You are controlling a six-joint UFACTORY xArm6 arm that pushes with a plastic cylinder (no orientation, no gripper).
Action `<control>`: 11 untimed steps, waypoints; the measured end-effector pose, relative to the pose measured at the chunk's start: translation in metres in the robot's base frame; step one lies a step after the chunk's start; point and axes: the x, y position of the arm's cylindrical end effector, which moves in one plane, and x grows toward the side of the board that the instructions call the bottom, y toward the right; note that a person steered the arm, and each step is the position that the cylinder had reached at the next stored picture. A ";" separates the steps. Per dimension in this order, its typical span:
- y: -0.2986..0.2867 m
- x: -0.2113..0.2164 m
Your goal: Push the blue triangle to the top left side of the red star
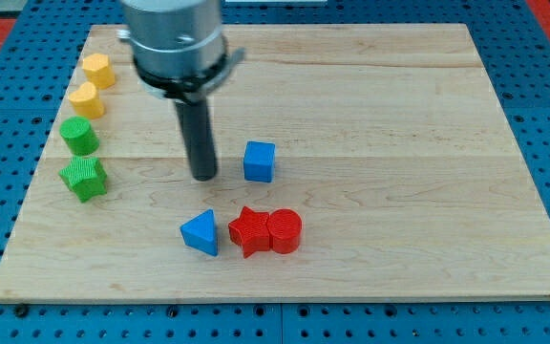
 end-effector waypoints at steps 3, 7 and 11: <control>-0.005 0.111; 0.018 0.109; 0.043 0.014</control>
